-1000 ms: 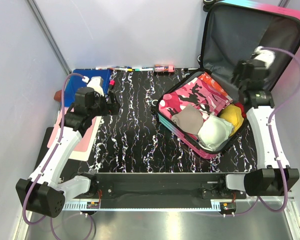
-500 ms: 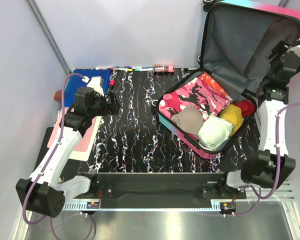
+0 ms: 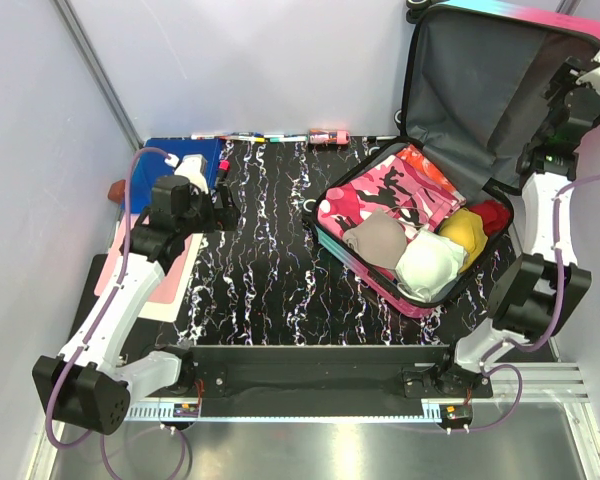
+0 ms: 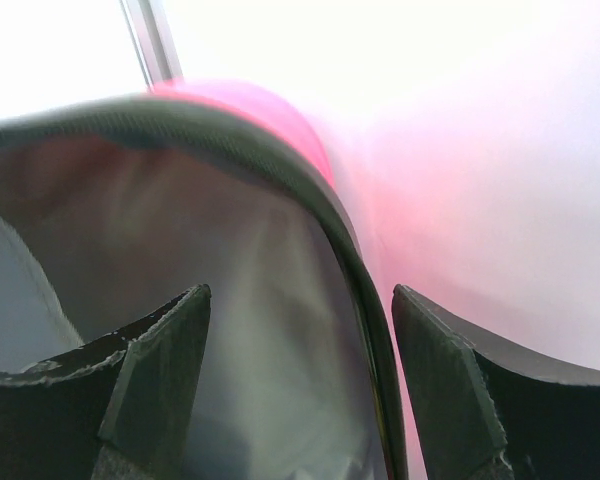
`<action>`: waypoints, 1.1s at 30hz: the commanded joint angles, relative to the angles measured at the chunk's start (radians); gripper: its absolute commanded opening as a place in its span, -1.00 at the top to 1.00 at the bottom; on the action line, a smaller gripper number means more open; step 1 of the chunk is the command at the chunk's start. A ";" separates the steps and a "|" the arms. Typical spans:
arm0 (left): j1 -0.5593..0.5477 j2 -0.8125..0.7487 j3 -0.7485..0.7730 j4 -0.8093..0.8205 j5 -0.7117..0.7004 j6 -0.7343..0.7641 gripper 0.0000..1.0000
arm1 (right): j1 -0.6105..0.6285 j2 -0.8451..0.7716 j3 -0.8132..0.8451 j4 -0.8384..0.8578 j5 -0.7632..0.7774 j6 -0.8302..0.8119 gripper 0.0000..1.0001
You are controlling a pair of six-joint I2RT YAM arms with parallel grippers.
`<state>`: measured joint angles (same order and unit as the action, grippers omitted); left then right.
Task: Pack the luggage
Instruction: Close the luggage at the corner of the board.
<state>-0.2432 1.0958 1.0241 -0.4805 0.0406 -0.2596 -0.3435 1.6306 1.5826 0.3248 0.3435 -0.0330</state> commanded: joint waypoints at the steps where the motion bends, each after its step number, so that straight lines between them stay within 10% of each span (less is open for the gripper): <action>1: -0.004 0.007 -0.001 0.036 -0.027 0.016 -0.98 | -0.008 0.054 0.117 0.099 -0.032 -0.079 -0.60; 14: -0.004 0.029 -0.001 0.034 -0.038 0.023 -0.97 | -0.012 0.242 0.303 0.157 -0.044 -0.217 -0.36; 18: -0.004 0.032 0.001 0.033 -0.038 0.023 -0.98 | -0.012 0.238 0.291 0.160 -0.044 -0.222 0.01; 22: -0.004 0.030 0.002 0.034 -0.039 0.022 -0.98 | -0.012 0.164 0.173 0.213 -0.046 -0.193 0.80; 33: -0.004 0.018 0.004 0.033 -0.018 0.014 -0.98 | -0.011 -0.161 -0.180 0.294 -0.194 -0.041 1.00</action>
<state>-0.2432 1.1259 1.0241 -0.4797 0.0208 -0.2539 -0.3779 1.6154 1.4685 0.5957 0.2474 -0.2543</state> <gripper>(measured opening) 0.984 0.067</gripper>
